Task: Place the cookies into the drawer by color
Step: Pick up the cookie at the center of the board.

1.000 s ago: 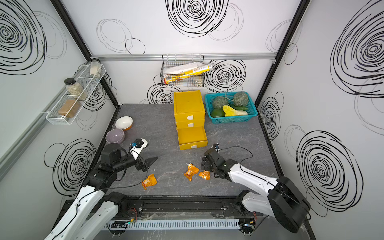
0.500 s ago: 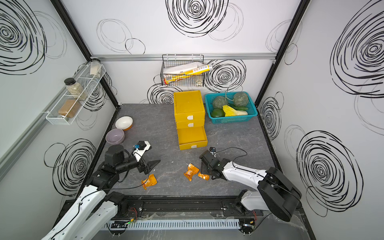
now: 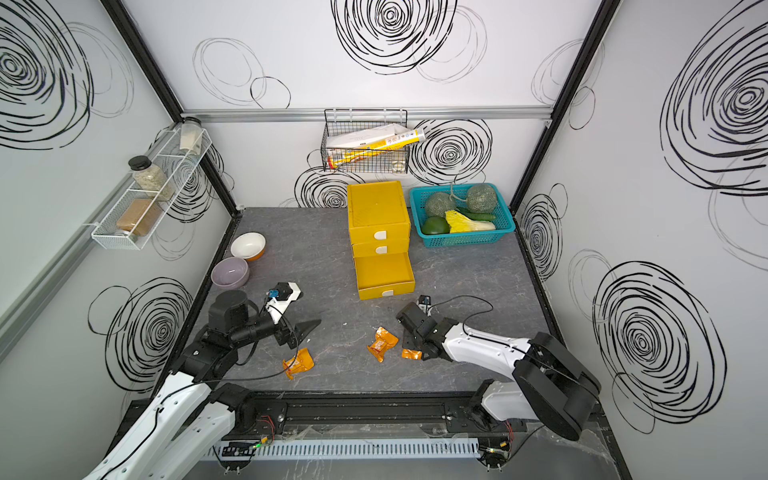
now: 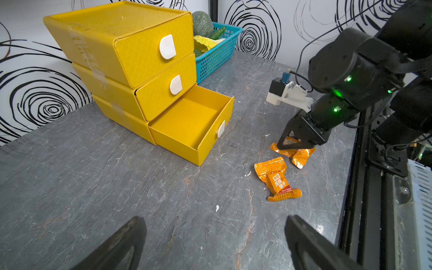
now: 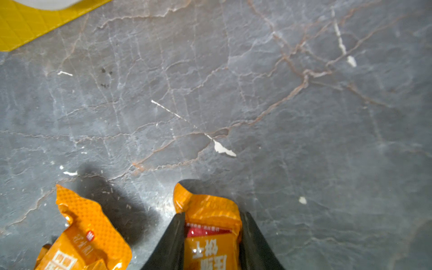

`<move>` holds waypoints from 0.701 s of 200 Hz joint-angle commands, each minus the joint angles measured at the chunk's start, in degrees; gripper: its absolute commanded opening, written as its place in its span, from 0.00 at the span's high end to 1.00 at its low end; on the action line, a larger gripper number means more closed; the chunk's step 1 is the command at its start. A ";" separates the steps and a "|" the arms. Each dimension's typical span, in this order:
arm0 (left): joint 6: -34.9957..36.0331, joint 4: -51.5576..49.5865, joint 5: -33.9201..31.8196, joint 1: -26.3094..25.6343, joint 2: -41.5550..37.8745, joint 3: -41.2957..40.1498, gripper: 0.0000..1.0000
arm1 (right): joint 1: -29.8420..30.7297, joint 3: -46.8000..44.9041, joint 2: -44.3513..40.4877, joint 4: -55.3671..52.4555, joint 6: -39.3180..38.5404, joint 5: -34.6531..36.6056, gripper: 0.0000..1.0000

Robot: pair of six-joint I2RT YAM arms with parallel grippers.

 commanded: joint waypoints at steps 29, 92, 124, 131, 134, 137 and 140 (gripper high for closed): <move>0.55 3.25 0.37 0.30 -1.33 -0.83 0.01 | 0.29 1.01 1.53 -5.82 -0.71 4.27 0.72; 0.74 2.70 0.71 0.97 -1.83 -0.42 0.01 | -0.20 8.74 2.76 -9.70 -4.93 8.51 0.73; 0.73 2.77 0.75 0.93 -2.55 -0.83 0.01 | -1.82 13.62 2.54 -9.92 -8.14 9.49 0.73; 0.57 2.94 1.25 1.05 -2.54 -0.87 0.01 | -2.67 14.84 2.73 -9.90 -8.90 9.16 0.73; 0.60 2.86 1.29 1.11 -2.43 -0.78 0.01 | -2.97 15.29 2.76 -10.02 -9.22 8.91 0.73; 0.57 2.75 1.27 1.14 -2.34 -0.76 0.01 | -3.50 15.97 2.82 -10.18 -9.55 8.70 0.73; 0.57 2.69 1.12 1.08 -2.27 -0.64 0.01 | -3.91 16.78 2.91 -10.31 -9.83 8.51 0.73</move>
